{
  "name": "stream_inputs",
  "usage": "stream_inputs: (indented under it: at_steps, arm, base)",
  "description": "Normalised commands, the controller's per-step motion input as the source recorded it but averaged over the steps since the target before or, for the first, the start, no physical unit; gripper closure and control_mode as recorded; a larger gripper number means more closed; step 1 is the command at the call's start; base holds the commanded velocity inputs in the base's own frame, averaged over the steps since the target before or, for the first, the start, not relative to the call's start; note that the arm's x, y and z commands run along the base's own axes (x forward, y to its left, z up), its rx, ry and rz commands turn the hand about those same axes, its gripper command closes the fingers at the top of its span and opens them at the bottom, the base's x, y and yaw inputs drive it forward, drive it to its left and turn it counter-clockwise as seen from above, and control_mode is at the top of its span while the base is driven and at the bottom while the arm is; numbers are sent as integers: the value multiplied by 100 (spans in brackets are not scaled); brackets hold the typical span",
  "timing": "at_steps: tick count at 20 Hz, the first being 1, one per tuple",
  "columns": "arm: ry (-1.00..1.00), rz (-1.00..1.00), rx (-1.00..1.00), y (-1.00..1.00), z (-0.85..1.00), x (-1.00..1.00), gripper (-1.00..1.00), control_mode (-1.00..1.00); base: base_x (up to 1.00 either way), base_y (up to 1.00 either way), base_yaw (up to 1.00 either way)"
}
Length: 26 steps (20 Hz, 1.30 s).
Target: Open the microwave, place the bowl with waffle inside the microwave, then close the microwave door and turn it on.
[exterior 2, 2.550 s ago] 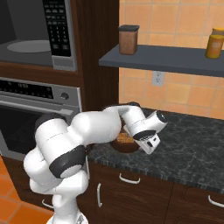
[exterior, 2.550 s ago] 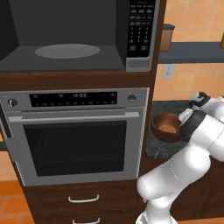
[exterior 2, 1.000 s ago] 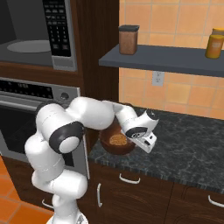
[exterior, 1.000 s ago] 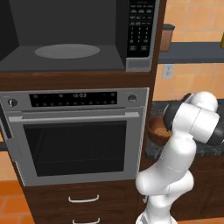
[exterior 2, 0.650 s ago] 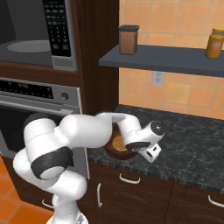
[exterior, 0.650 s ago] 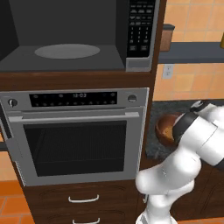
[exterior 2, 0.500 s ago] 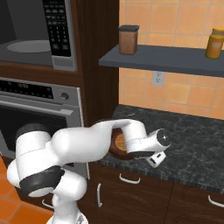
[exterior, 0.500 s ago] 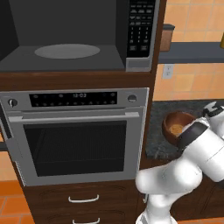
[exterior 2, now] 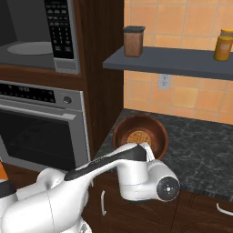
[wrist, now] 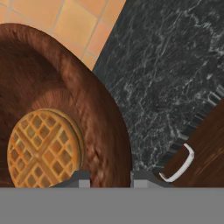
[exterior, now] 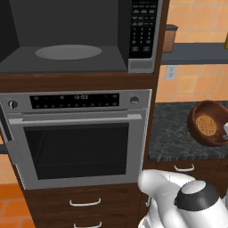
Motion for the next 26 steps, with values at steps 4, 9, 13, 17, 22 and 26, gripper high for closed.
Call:
stream_inputs:
  at_steps: [4, 9, 13, 17, 22, 26]
  arm:
    - [-11, -2, 11, 15, 100, -65, 100, -100]
    - [11, 3, 0, 41, 100, -47, 100, -100]
    - [9, 11, 0, 48, 99, -42, 100, -100]
    - [10, 8, 2, 41, 80, -59, 100, -100]
    - [13, 6, 1, 66, 58, -45, 100, -100]
    - [3, 6, 3, 81, 51, -31, 100, -100]
  base:
    - [0, 0, 0]
    - [0, 0, 0]
    - [0, 0, 0]
    - [0, 0, 0]
    - [0, 0, 0]
    - [0, 0, 0]
